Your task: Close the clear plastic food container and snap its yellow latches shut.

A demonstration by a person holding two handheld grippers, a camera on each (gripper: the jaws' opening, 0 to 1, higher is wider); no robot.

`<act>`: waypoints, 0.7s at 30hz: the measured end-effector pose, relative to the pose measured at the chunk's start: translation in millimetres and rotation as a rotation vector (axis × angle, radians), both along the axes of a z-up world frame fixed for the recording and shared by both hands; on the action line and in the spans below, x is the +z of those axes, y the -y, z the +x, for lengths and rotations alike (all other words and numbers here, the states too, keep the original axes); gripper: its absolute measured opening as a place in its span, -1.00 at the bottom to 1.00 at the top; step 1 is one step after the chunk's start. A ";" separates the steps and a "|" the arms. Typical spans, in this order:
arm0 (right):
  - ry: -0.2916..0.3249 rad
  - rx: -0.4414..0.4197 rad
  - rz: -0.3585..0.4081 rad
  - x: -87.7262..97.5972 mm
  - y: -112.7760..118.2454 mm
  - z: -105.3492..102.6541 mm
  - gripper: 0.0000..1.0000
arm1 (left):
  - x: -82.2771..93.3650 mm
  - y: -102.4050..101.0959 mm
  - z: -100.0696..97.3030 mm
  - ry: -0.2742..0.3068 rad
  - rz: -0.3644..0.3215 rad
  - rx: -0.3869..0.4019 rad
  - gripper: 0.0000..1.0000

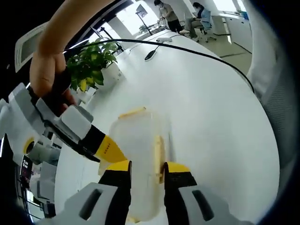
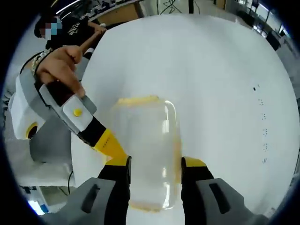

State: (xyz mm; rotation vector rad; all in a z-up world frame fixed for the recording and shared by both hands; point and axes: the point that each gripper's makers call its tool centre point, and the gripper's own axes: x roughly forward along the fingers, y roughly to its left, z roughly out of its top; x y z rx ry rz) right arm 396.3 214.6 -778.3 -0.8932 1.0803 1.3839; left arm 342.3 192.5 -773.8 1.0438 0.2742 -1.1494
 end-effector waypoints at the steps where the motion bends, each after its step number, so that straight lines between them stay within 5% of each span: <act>1: 0.020 0.005 0.010 1.2 0.0 3.6 -0.22 | 0.3 -0.1 -0.1 0.002 0.002 -0.001 -0.59; 6: 0.082 -0.036 0.046 5.3 2.7 3.8 -0.24 | 1.2 1.6 -1.1 -0.053 -0.055 0.017 -0.51; 17: 0.153 -0.126 0.126 8.4 5.9 1.7 -0.37 | -4.1 0.6 -14.6 -0.114 -0.059 -0.019 -0.16; 21: 0.208 -0.200 0.147 11.2 14.2 9.1 -0.19 | -4.0 0.6 -19.8 -0.180 -0.061 -0.035 -0.02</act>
